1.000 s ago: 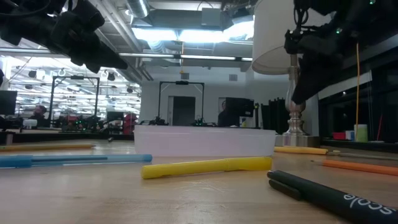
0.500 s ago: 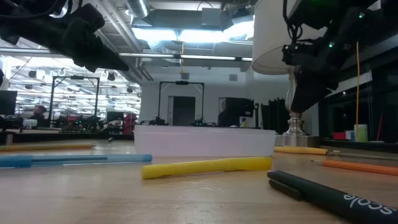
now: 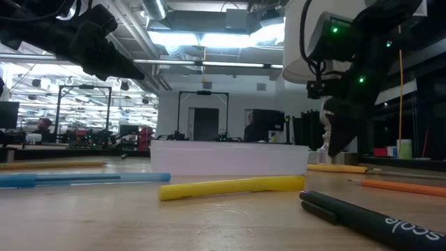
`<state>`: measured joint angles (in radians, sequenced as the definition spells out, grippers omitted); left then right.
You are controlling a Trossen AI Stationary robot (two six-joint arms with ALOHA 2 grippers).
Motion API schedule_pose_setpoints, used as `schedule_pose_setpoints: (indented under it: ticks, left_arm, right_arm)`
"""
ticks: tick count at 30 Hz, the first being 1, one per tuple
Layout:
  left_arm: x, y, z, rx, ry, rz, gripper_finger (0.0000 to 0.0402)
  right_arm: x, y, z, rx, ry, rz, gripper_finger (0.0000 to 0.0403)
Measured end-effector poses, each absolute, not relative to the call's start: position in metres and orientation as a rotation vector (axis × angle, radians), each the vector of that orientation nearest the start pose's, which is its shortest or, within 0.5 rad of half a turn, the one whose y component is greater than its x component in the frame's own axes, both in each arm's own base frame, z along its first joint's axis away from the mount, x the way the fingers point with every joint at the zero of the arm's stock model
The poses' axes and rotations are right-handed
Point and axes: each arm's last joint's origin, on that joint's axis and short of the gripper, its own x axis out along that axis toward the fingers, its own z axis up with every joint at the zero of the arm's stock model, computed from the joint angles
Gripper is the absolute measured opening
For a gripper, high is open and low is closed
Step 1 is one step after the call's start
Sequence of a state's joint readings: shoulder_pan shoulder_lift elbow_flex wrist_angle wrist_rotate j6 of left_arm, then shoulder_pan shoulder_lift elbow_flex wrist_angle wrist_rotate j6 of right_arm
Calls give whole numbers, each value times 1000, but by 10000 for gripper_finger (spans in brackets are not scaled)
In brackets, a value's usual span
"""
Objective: Pick & place school supplies into a supply box
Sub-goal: Put the yellow scissors into the pink supply box
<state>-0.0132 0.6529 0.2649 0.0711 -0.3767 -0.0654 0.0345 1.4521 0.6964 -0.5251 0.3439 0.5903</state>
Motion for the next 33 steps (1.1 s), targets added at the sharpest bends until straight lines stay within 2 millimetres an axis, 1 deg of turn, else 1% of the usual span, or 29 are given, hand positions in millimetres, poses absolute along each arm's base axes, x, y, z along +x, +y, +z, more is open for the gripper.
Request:
schedule_pose_setpoints:
  ticks: [5,17,26,33]
  left_arm:
    - [150,9,197,-3,301,370,4]
    - [150,9,197,-3,301,370,4]
    - [150,9,197,-3,301,370,4]
    - [150,9,197,-3,301,370,4]
  right_arm:
    - [240,-1,144,278,1134,-617,207]
    - [242,-14,144,377,1120,-634,207]
    - [246,-14,144,362,1090,-607,207]
    - [248,-15,134,359,1125,-623,207]
